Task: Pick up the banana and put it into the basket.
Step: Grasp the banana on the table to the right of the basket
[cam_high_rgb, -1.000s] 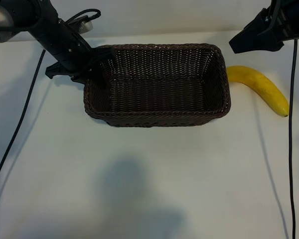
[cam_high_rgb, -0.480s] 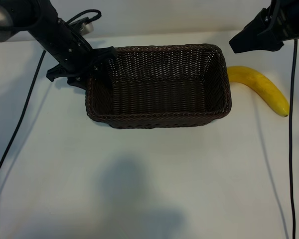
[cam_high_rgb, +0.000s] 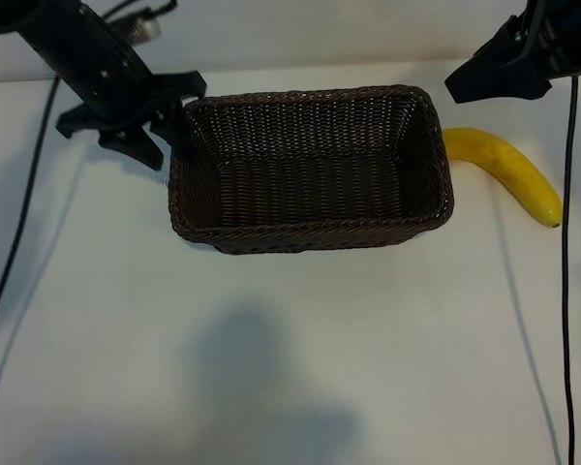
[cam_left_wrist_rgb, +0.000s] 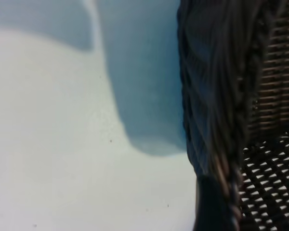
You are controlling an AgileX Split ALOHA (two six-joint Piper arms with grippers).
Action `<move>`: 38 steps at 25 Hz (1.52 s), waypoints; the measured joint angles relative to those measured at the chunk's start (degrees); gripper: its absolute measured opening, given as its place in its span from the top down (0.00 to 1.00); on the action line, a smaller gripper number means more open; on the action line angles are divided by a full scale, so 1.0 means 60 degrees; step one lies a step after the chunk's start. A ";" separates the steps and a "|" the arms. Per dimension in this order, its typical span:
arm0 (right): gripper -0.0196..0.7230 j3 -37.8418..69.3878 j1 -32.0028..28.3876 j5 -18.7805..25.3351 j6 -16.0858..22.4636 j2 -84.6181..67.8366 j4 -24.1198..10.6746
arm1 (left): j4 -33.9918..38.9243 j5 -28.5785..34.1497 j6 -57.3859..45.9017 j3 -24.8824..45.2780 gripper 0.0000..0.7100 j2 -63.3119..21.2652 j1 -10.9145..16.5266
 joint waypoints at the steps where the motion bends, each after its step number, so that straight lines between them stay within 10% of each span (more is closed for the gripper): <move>1: 0.28 0.0000 0.0000 0.0000 0.0000 0.0000 0.0000 | 0.0043 0.0000 -0.0007 0.0000 0.36 -0.0160 0.0008; 14: 0.28 0.0000 0.0000 -0.0008 0.0000 0.0000 0.0000 | -0.2214 0.0008 0.2591 0.0094 0.36 -0.2191 0.1085; 38: 0.28 0.0000 0.0000 -0.0335 0.0020 0.0000 0.0000 | -0.2762 0.0008 0.4013 0.0745 0.36 -0.2200 0.1085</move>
